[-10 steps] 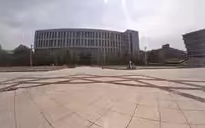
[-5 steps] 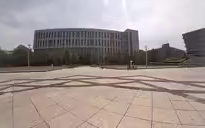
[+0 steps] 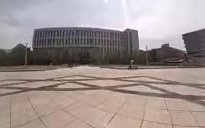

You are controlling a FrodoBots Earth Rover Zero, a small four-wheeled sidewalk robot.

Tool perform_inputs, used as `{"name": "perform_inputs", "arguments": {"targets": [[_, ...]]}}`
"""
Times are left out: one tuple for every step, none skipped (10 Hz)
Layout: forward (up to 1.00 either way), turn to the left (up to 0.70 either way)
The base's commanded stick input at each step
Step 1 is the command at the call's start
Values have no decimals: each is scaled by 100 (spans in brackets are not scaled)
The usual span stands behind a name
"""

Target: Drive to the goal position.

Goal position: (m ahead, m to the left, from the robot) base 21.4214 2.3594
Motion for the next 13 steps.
{"name": "perform_inputs", "arguments": {"targets": [[100,-3],[100,-13],[100,-38],[100,-13],[100,0],[100,0],[100,0],[100,0],[100,9],[100,24],[100,32],[100,40],[100,13]]}}
